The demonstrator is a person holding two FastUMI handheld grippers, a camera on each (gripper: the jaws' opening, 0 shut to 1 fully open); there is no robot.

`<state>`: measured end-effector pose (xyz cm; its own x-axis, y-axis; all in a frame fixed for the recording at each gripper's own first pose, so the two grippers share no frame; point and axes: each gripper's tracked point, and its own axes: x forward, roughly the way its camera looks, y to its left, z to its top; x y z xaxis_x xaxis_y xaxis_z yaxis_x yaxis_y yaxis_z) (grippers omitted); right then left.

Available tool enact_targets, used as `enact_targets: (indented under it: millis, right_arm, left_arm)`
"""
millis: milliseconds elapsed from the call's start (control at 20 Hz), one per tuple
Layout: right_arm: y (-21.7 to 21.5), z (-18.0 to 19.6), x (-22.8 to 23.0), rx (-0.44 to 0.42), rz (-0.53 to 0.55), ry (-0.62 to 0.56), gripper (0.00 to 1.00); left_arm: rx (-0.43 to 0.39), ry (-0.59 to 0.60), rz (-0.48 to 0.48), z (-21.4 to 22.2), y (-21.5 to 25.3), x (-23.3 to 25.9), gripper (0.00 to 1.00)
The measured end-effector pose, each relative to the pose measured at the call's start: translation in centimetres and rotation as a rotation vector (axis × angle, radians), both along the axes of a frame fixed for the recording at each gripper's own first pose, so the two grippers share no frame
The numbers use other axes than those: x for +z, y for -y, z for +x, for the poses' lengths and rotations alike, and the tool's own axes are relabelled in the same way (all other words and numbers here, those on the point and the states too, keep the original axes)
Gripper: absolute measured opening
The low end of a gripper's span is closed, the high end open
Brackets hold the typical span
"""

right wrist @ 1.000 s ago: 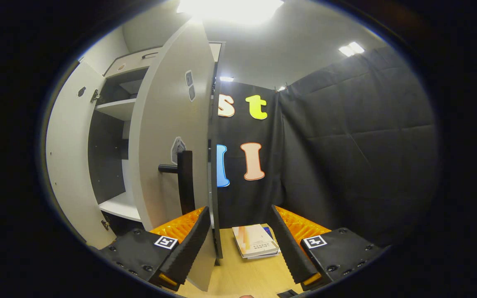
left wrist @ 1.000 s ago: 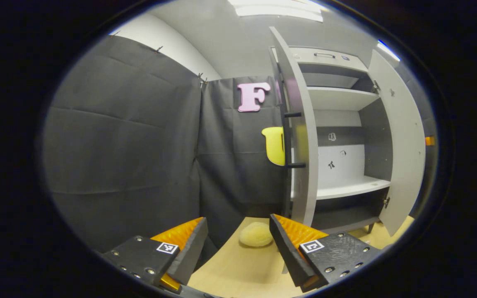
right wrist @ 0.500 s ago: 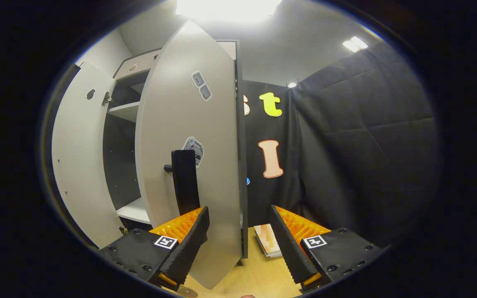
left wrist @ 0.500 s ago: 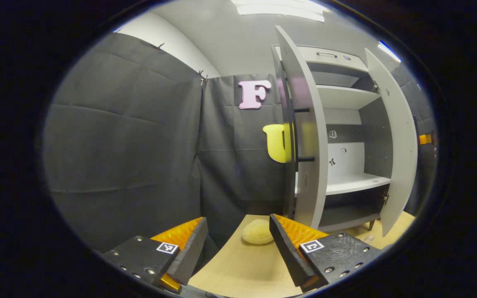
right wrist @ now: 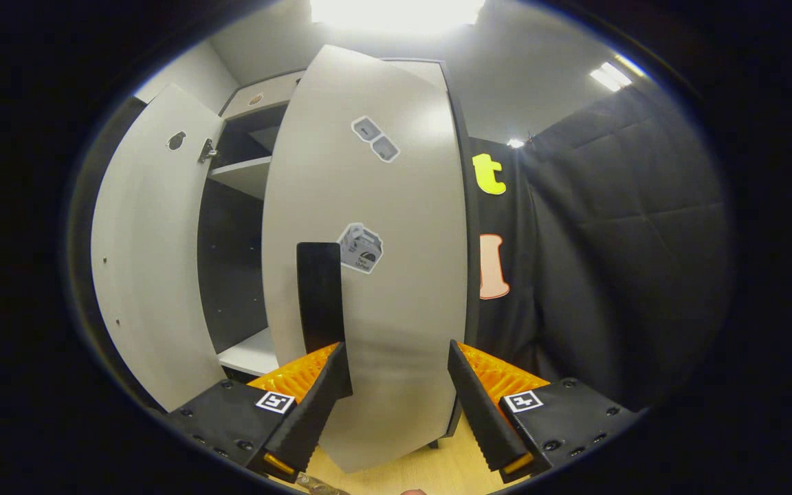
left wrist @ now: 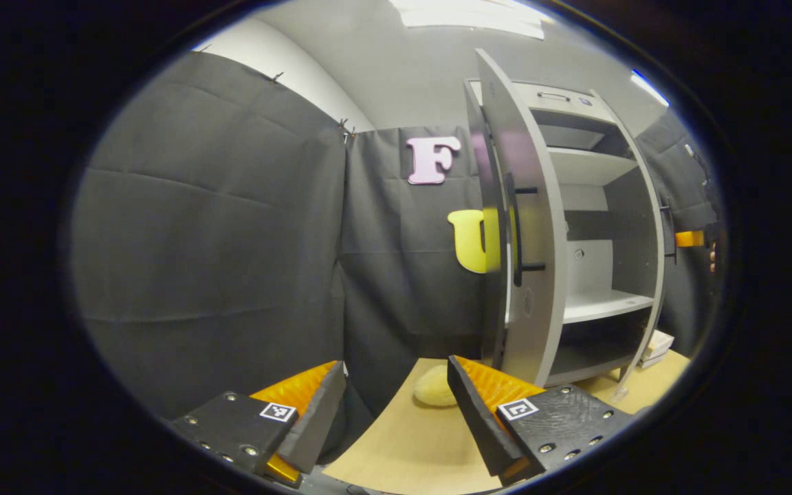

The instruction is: Grasp the bottle in the cabinet with the left hand and place it on the coaster, then close the right door with the right hand and the left door with the left hand.

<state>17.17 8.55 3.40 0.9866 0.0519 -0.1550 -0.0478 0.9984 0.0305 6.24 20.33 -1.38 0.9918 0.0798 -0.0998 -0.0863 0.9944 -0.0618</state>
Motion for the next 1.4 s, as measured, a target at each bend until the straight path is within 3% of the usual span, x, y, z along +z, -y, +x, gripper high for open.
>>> enact_targets:
  millis: [150,250,500,750,950,1250,1400]
  right_arm:
    - [0.2,-0.4,-0.1,-0.01,-0.016,0.003,0.91]
    - [0.4,-1.1,-0.1,-0.017,-0.018,0.004,0.96]
    - [2.7,-4.1,-0.3,-0.064,-0.039,0.012,0.96]
    - [5.6,-6.2,-1.8,-0.109,-0.077,-0.016,0.96]
    - [8.1,-7.8,-2.6,-0.142,-0.069,-0.045,0.96]
    - [12.0,-9.1,-2.8,-0.178,-0.061,-0.054,0.96]
    - [13.6,-9.6,-3.2,-0.187,-0.052,-0.059,0.96]
  left_arm:
    - [-0.008,-0.006,-0.015,0.7,-0.5,0.2,0.92]
    - [-0.015,-0.001,-0.023,2.3,-0.8,0.8,0.92]
    - [-0.066,0.034,-0.061,7.9,-0.9,5.1,0.89]
    - [-0.137,0.091,-0.065,11.8,1.6,10.1,0.92]
    - [-0.183,0.127,-0.045,12.6,4.7,12.4,0.92]
    - [-0.152,0.133,0.021,12.1,7.1,13.4,0.89]
    - [-0.169,0.126,0.008,11.7,7.6,13.7,0.92]
